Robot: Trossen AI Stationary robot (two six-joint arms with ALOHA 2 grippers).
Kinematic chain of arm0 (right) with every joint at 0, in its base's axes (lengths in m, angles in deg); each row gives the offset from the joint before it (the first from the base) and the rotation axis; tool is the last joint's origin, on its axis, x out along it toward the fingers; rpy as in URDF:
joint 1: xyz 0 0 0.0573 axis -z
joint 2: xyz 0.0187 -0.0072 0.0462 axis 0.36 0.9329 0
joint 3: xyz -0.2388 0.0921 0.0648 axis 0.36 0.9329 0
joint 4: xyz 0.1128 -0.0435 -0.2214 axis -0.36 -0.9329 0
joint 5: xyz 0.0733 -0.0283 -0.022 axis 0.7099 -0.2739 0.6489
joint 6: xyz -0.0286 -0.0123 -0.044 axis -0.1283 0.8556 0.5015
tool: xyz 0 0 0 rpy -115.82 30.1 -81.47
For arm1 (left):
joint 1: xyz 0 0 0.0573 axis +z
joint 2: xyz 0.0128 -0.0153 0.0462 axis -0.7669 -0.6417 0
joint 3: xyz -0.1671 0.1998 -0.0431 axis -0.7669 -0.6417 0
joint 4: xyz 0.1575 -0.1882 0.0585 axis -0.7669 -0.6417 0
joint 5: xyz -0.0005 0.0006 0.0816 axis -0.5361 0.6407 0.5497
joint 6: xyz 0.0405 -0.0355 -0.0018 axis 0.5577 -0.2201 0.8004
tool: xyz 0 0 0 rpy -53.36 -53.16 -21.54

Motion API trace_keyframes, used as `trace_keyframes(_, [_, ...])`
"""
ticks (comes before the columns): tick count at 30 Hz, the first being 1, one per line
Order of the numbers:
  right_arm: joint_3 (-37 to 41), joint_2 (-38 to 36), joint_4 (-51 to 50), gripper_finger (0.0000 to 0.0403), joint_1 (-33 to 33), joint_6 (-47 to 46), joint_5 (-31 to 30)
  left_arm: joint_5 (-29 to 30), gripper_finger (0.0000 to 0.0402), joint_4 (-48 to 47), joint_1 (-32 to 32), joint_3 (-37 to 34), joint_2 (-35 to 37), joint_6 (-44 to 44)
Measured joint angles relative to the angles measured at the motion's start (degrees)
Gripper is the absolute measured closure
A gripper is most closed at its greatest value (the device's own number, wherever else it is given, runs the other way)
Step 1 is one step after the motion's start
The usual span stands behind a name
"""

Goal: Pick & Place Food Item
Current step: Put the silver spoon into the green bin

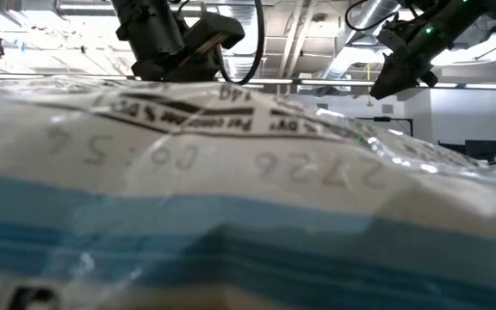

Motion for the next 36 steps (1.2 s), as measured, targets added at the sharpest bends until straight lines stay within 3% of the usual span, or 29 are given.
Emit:
trace_keyframes(6, [0.0, 0.0, -0.1, 0.0320, 0.0, 0.0, 0.0, 0.0, 0.0299, 1.0, 0.8, 0.0, -1.9, -5.4])
trace_keyframes(20, [0.0, 0.0, -2.0, 0.0320, 0.0, 0.2, 0.0, -9.1, 0.0299, 4.5, 2.7, 0.0, -7.0, -9.0])
trace_keyframes(36, [0.0, 0.0, -2.7, 0.0320, 0.0, 0.5, 0.0, -11.9, 0.0299, 8.8, 2.1, 0.0, -9.4, -12.2])
